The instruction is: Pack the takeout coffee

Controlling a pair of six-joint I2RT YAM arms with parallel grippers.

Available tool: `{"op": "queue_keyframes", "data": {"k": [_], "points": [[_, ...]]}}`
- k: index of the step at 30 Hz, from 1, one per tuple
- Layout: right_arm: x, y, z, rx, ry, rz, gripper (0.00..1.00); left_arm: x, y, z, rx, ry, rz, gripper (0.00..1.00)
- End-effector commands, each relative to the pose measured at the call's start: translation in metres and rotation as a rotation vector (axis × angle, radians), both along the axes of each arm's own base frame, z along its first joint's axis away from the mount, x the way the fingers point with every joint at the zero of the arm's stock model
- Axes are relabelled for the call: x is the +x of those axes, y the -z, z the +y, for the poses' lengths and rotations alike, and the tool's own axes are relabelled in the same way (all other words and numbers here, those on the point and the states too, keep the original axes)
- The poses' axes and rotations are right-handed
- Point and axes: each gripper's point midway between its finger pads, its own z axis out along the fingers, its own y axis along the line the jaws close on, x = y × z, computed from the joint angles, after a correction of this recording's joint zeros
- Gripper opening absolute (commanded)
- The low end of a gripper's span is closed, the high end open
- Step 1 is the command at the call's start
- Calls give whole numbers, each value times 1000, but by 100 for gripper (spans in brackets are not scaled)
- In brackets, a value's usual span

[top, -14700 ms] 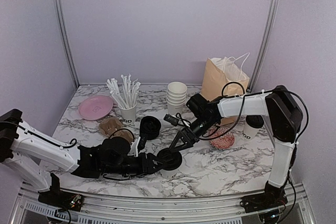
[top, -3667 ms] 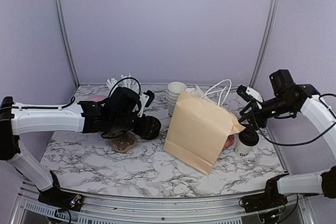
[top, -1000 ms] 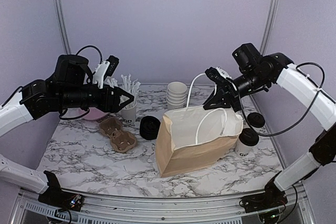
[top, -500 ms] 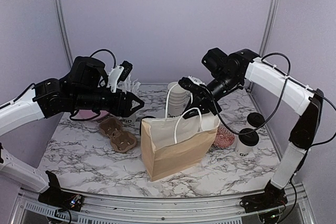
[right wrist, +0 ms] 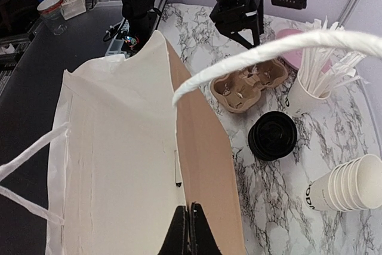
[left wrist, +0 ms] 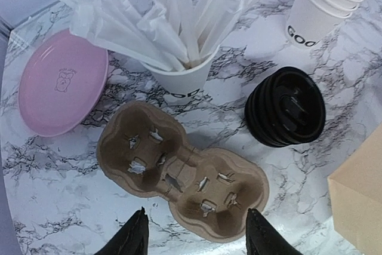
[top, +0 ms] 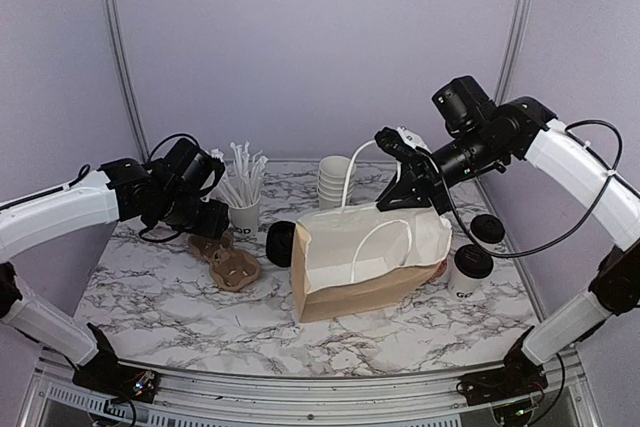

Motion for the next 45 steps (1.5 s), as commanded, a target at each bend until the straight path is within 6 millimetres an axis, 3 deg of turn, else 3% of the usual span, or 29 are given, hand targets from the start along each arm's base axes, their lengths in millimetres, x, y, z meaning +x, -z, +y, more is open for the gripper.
{"op": "queue_keyframes", "data": {"k": [1,8,13,16,22,26,29,34,38,45], "points": [[8,-12,-6,38,70,-34,0,4,44,7,108,44,126,54],[8,-11,-11,37,88,-44,0,-7,106,-17,153,217,308,25],[8,-11,-13,40,93,-53,0,-16,134,-18,192,237,361,18],[8,-8,-13,37,94,-52,0,-27,144,-33,188,296,377,18],[11,-3,-13,26,96,-45,0,-52,160,-82,189,438,409,19],[14,-1,-14,16,108,-49,0,-64,154,-124,126,518,410,20],[14,1,-16,11,114,-49,0,-64,142,-141,79,543,392,23],[14,2,-17,10,114,-43,0,-70,119,-139,46,567,366,31],[15,3,-17,13,115,-43,0,-72,105,-124,58,563,337,36],[16,3,-14,17,109,-36,0,-35,108,-80,162,434,281,36]]}}
